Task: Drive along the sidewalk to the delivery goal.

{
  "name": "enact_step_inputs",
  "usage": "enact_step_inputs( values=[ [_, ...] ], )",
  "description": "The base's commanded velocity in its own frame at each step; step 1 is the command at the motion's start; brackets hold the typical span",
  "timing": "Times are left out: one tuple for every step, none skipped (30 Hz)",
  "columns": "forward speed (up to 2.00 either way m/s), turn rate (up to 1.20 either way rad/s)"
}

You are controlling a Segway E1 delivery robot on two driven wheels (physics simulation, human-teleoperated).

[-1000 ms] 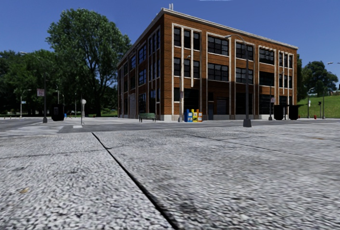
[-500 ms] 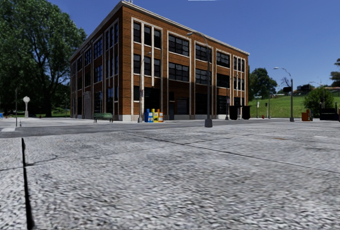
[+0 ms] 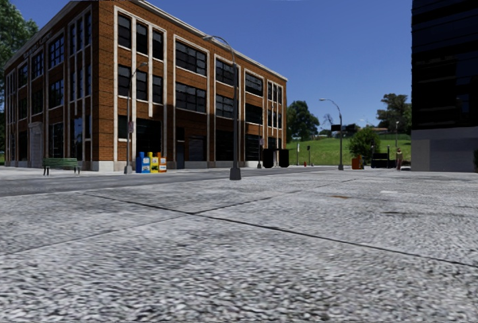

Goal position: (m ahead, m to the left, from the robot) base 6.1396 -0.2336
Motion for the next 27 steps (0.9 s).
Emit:
enact_step_inputs(
  values=[
    [2.00, -0.23],
    [2.00, 0.00],
    [2.00, 0.00],
    [2.00, 0.00],
    [2.00, 0.00],
    [2.00, 0.00],
    [2.00, 0.00],
    [2.00, 0.00],
    [2.00, 0.00],
    [2.00, 0.00],
    [2.00, 0.00],
    [2.00, 0.00],
    [2.00, 0.00],
    [2.00, 0.00],
    [2.00, 0.00],
    [2.00, 0.00],
    [2.00, 0.00],
    [2.00, 0.00],
    [2.00, 0.00],
    [2.00, 0.00],
    [2.00, 0.00],
    [2.00, 0.00],
    [2.00, 0.00],
    [2.00, 0.00],
    [2.00, 0.00],
    [2.00, 0.00],
    [2.00, 0.00]
  ],
)
